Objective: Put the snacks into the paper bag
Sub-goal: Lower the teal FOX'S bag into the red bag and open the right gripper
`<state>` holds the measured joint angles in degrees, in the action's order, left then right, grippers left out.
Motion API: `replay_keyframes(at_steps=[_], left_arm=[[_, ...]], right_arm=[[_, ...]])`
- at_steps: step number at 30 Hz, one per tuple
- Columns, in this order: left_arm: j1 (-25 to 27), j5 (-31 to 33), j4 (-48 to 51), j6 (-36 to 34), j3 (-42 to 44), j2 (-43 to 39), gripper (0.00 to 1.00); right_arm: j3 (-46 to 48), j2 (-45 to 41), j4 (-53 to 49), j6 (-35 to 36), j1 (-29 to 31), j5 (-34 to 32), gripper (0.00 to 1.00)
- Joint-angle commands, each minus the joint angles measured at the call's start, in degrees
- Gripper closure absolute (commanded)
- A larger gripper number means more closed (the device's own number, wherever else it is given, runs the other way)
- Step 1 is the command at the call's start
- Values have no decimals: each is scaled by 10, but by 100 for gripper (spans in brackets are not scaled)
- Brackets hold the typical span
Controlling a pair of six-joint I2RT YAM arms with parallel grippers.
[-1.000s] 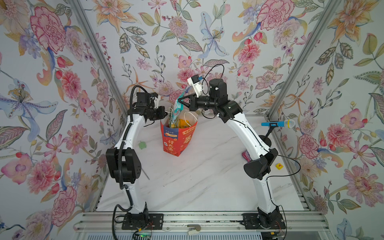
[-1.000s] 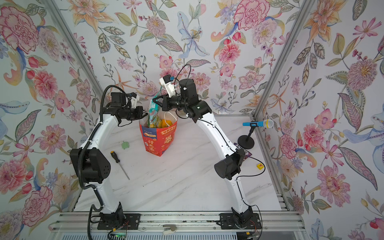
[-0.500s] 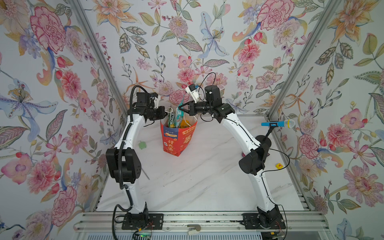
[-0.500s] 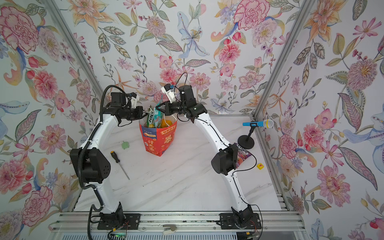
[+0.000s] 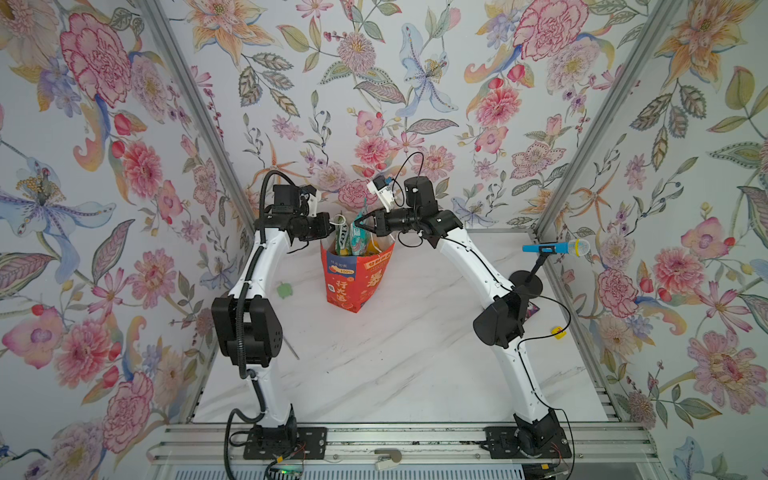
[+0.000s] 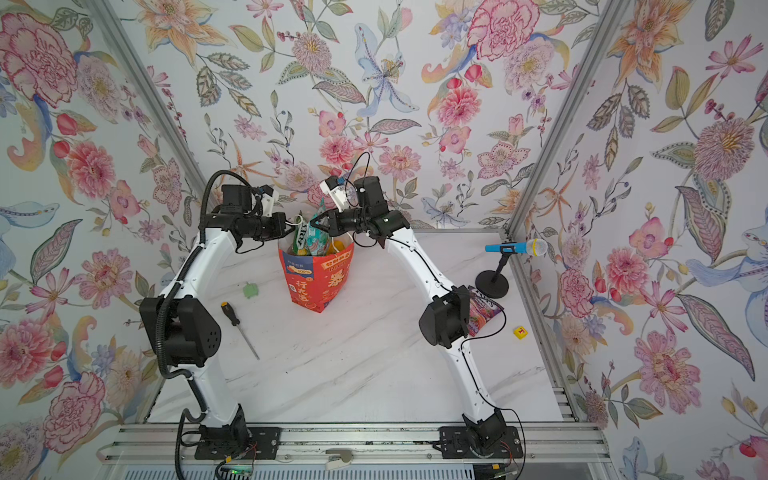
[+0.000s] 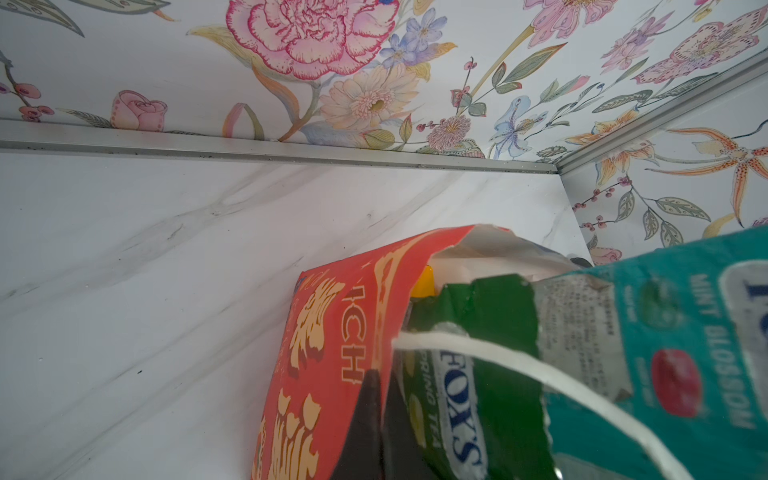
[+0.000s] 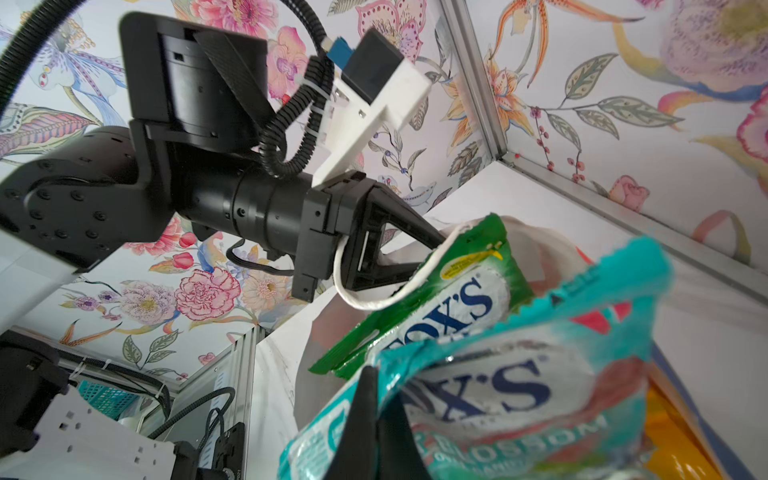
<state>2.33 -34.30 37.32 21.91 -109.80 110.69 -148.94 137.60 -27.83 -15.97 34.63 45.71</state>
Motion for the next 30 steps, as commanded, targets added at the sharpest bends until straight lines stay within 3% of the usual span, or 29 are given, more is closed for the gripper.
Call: replay_keyframes(at_steps=[1, 5, 8, 12, 16, 26, 30], left_arm=[[0, -11, -15, 0, -34, -1, 100], [-2, -11, -13, 1, -37, -1, 100], [-2, -11, -13, 1, -37, -1, 100], [-1, -11, -14, 1, -36, -1, 100], [-2, -12, -14, 1, -35, -3, 100], [-6, -14, -16, -1, -30, -5, 100], [-6, -16, -16, -1, -30, -6, 100]], right_arm=[[-18, 5, -15, 16, 17, -10, 100], [-17, 14, -23, 10, 21, -34, 99], [-19, 23, -23, -1, 21, -41, 84], [-22, 40, -22, -18, 21, -42, 81], [-26, 47, -23, -28, 37, -42, 62], [-31, -58, -22, -26, 27, -115, 35], [-6, -107, -22, -33, 8, -152, 32]])
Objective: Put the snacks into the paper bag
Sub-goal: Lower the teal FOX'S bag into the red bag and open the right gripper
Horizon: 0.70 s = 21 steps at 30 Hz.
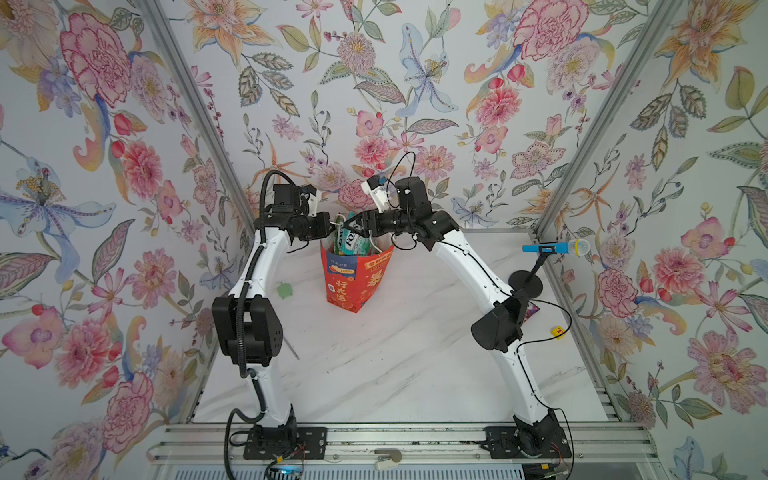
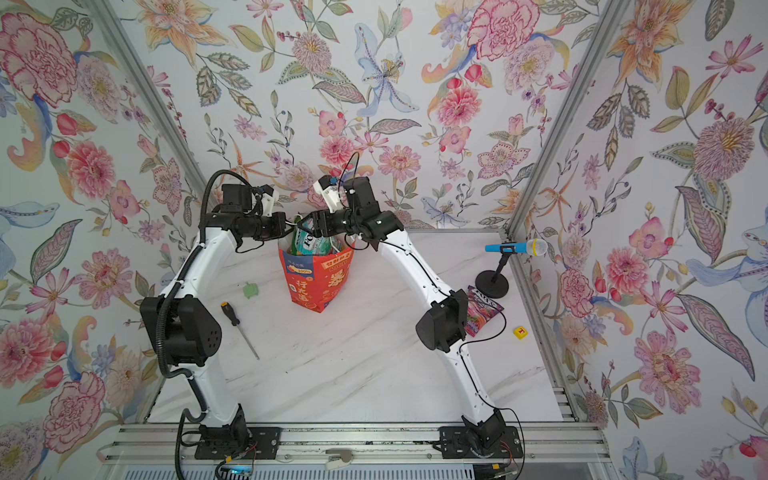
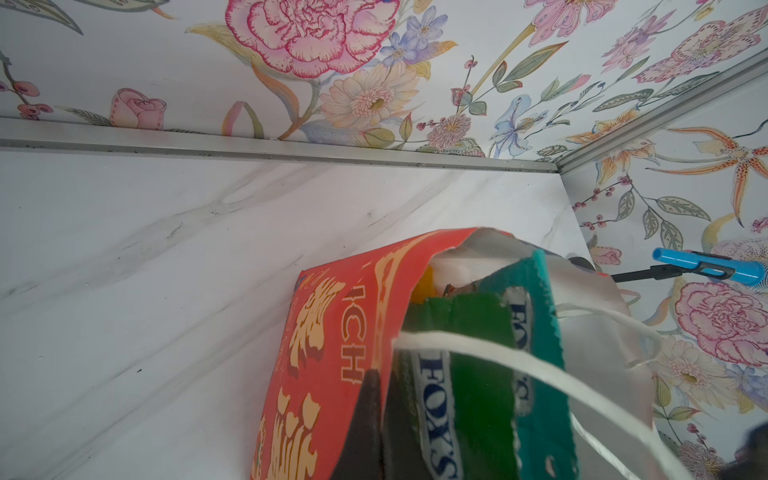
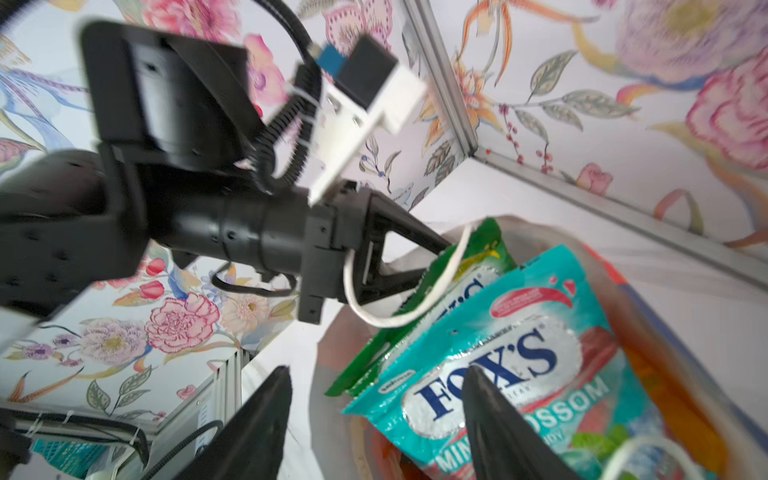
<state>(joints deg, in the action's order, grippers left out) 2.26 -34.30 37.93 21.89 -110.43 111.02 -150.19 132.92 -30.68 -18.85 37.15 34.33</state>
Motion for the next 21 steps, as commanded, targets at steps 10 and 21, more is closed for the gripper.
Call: replay_keyframes(at_steps=[10, 21], left_arm=[[-7, -20, -31, 2, -15, -12, 100], [-7, -19, -28, 3, -15, -15, 100]], right_arm=[[53, -109, -145, 55, -50, -201, 33], [63, -58, -167, 167, -7, -297, 47]])
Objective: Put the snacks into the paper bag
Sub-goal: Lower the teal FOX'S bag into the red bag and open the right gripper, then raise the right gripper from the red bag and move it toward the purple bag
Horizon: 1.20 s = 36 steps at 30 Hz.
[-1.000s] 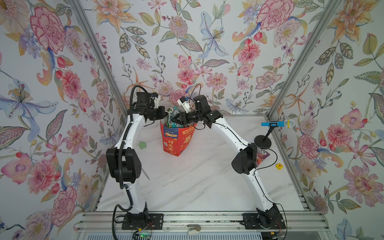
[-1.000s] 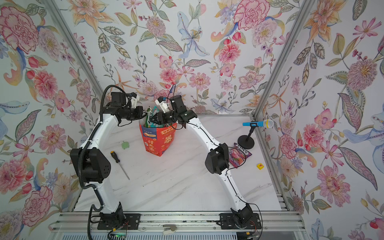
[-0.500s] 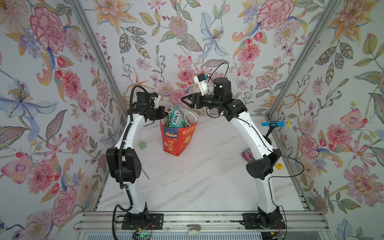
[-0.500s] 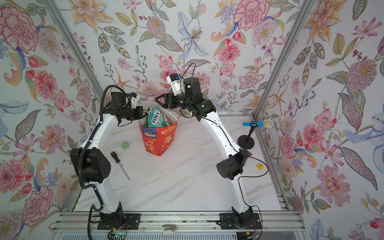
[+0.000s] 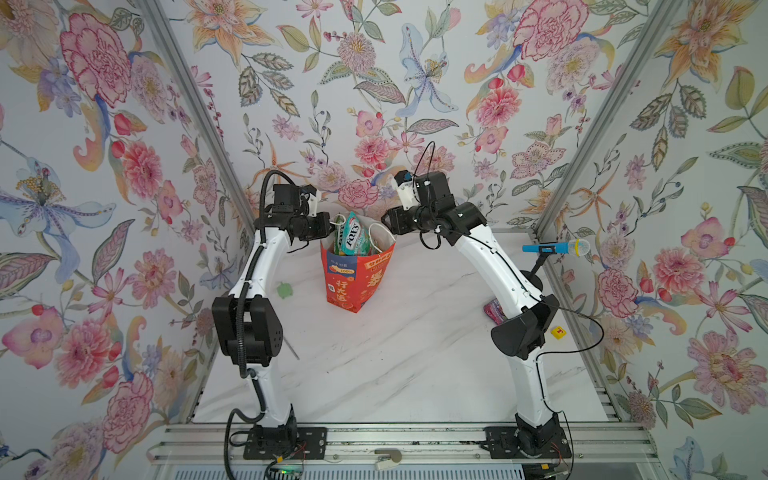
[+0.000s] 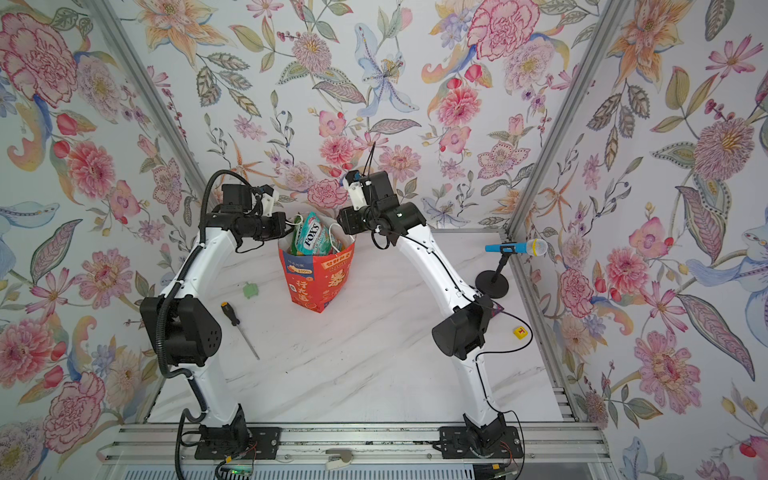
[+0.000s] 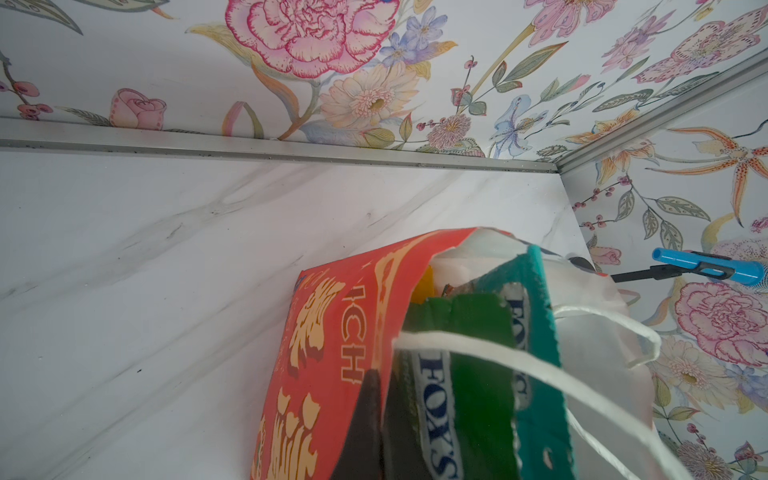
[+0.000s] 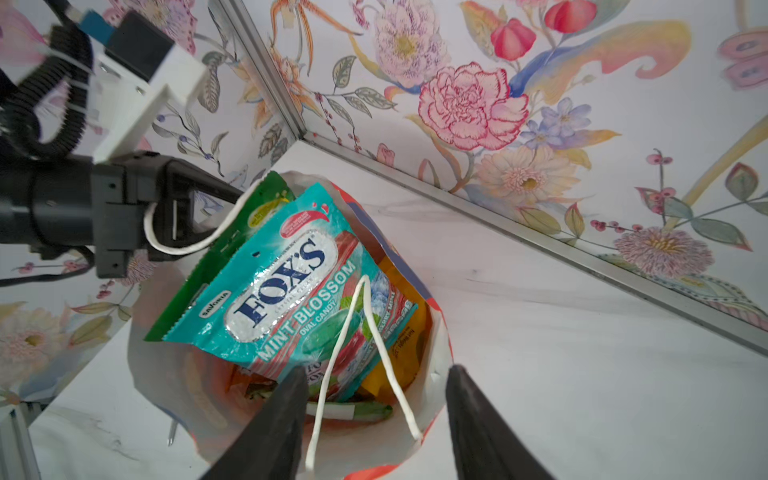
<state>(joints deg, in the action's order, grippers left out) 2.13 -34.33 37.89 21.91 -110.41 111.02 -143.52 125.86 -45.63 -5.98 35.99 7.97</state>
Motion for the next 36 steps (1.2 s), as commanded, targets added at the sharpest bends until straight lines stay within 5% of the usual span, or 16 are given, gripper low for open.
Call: replay_keyframes(at_steps=[1, 13, 26, 36], left_arm=[[-6, -19, -27, 3, -15, -14, 100], [-6, -18, -31, 3, -15, -11, 100], [-8, -19, -29, -1, -12, -8, 100], [-11, -21, -34, -1, -9, -6, 100]], right_arm=[[-7, 20, -17, 41, 5, -35, 47], [-55, 74, -16, 75, 7, -76, 50], [-65, 81, 12, 69, 24, -43, 90], [-12, 10, 13, 58, 31, -41, 98]])
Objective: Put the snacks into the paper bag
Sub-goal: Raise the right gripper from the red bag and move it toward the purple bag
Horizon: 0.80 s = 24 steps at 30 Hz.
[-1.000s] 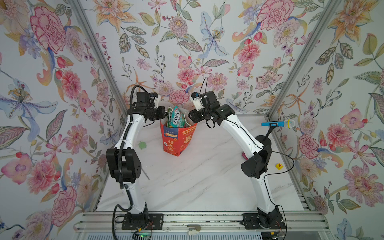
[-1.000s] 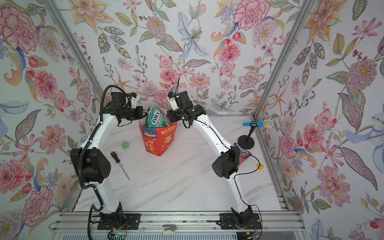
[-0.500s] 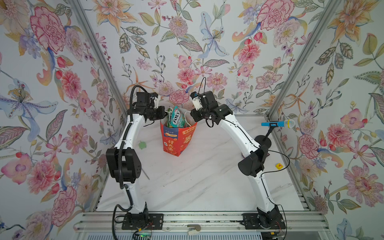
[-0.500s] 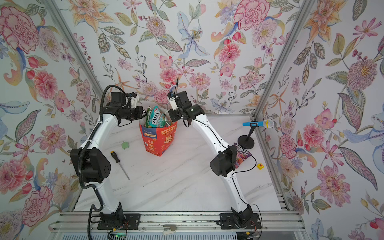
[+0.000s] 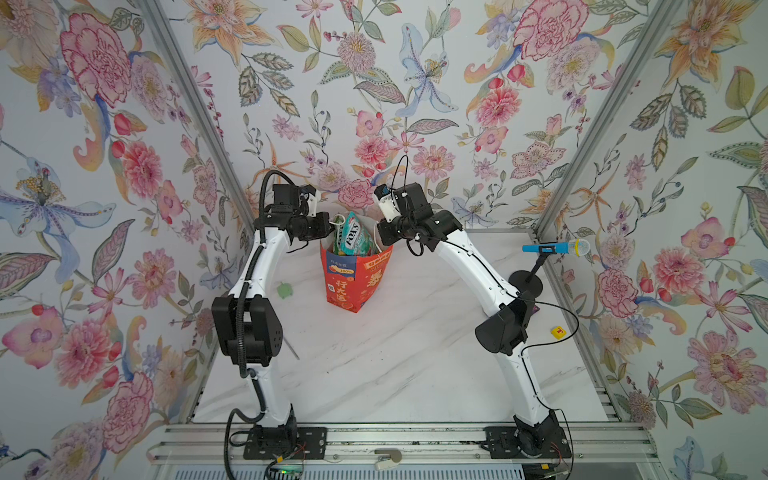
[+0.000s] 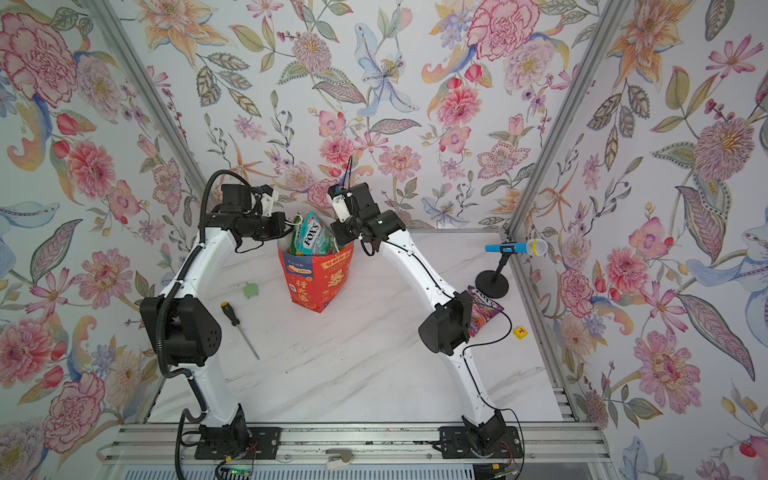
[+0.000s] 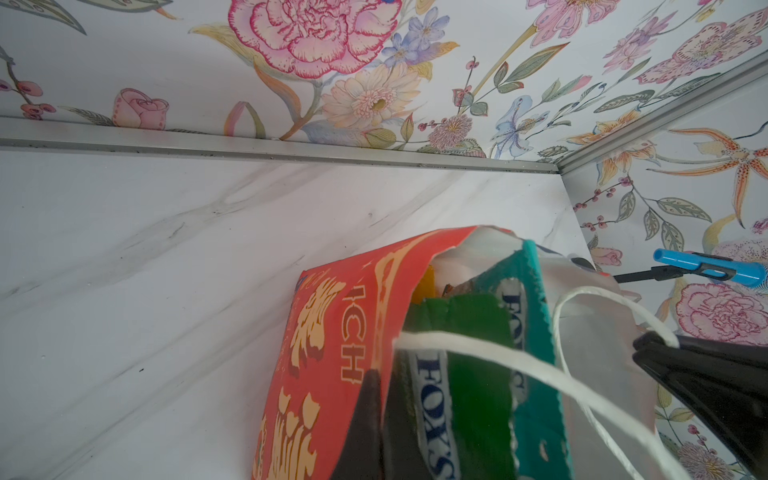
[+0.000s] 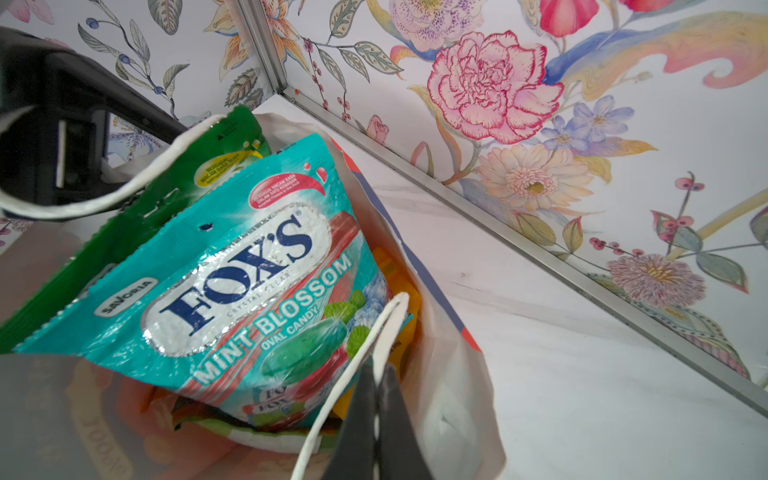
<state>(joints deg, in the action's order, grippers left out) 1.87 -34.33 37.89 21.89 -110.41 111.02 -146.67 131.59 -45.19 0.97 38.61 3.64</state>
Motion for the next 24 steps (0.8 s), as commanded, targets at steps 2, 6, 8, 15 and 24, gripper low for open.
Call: replay_keyframes(at_steps=[2, 6, 8, 15, 24], left_arm=[[-8, -22, -34, -1, -7, -7, 100], [-9, -25, -40, 1, -2, -8, 100], [-9, -25, -40, 0, -1, -9, 100], [-11, -25, -41, 2, 1, -11, 100], [-12, -26, -41, 2, 2, -13, 100]], right_arm=[[43, -70, 11, -17, 5, 0, 97], [119, -119, 36, -27, 5, 16, 93], [156, -143, 52, -32, 5, 21, 90], [279, -217, 97, -49, -4, 14, 86], [436, -296, 154, -90, -12, 20, 77]])
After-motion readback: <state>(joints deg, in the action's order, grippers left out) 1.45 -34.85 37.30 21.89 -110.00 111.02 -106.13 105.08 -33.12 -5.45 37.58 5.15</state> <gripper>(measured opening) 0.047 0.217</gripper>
